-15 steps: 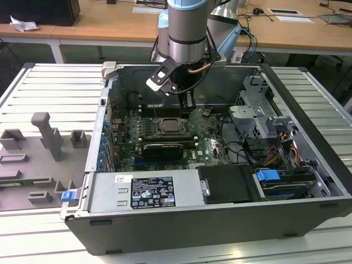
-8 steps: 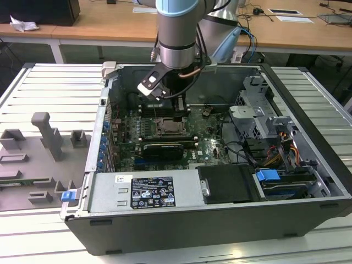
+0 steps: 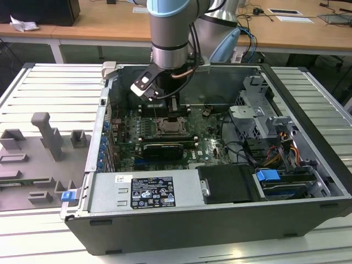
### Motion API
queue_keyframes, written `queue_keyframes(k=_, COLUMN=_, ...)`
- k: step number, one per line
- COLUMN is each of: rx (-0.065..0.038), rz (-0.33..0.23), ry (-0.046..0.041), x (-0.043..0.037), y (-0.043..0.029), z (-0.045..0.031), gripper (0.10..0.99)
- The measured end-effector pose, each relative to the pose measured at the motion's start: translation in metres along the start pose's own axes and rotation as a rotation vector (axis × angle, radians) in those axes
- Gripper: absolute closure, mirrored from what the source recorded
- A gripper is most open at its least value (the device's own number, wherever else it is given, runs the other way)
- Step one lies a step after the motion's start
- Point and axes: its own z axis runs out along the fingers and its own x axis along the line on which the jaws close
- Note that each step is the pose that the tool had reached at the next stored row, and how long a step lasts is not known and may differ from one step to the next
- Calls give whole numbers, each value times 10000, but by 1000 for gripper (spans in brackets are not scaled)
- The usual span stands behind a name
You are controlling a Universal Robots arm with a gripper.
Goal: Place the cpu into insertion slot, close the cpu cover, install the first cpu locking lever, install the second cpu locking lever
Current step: 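Close the cpu cover, then install the first cpu locking lever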
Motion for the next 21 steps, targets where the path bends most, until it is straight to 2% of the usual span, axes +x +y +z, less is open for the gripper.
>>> queue_keyframes(k=6, rx=0, rz=-2, ry=0, x=1, y=-35, z=-5, gripper=980)
queue_keyframes(k=9, rx=1, rz=0, ry=0, x=2, y=-32, z=-41, gripper=980)
queue_keyframes(k=14, rx=1, rz=0, ry=-3, x=2, y=-22, z=-162, gripper=980)
queue_keyframes(k=16, rx=1, rz=0, ry=-4, x=1, y=-20, z=-187, gripper=980)
queue_keyframes(k=19, rx=3, rz=0, ry=-3, x=1, y=-9, z=-305, gripper=980)
queue_keyframes(k=21, rx=4, rz=0, ry=-3, x=1, y=-6, z=-347, gripper=980)
